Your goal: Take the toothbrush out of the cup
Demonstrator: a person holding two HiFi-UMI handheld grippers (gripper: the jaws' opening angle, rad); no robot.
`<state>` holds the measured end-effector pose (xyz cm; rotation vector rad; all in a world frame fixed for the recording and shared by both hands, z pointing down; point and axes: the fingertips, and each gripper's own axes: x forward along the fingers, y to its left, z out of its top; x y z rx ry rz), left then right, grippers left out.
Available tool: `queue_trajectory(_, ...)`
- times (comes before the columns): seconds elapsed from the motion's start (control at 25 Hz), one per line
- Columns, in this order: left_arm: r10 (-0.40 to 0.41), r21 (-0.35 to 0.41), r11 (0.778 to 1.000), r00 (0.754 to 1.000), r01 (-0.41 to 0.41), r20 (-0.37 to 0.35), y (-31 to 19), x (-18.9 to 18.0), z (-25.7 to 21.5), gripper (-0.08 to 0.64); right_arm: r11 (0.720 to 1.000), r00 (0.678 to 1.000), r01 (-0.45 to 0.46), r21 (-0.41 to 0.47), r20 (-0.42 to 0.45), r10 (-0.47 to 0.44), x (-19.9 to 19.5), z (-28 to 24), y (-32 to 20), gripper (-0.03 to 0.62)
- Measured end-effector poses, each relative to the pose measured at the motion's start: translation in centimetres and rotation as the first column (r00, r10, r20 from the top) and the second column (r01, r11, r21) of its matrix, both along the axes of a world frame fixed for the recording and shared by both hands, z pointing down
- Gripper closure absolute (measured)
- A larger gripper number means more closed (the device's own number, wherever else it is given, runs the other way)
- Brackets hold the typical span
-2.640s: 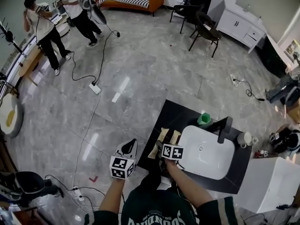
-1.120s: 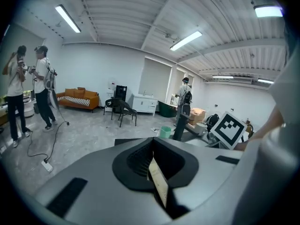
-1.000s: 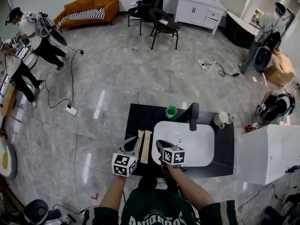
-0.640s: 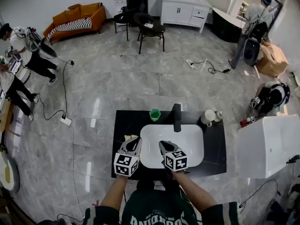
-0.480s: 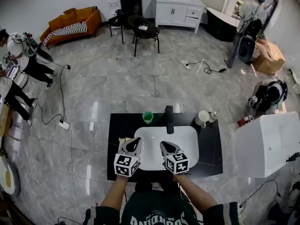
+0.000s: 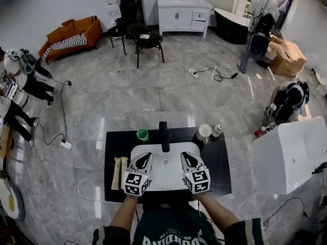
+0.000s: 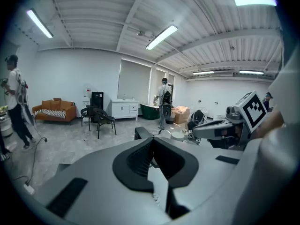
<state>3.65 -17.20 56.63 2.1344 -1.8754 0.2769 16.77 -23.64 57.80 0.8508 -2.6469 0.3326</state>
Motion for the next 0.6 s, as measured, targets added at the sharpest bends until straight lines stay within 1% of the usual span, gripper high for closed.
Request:
queue_trajectory(0.12, -0.025, -0.012, 1.0, 1.0, 0.025, 0.01, -0.6, 1.0, 0.3, 0.549, 0.999, 1.0, 0.016, 0.034, 0.001, -0.016, 1.4, -0.5, -1.1, 0.545)
queue_trajectory(0.32, -0.074, -0.017, 0.997, 0.997, 0.074, 0.001, -0.5, 1.9, 0.1, 0.549, 0.998, 0.999, 0.047, 0.048, 0.023, -0.048, 1.6, -1.2, -2.0, 0.545)
queue_trajectory(0.6, -0.071, 0.0, 0.997, 0.997, 0.071, 0.026, -0.8, 1.5, -0.6, 0.549, 0.999, 0.999, 0.029, 0.028, 0.04, -0.03, 0.2, -1.2, -1.7, 0.545)
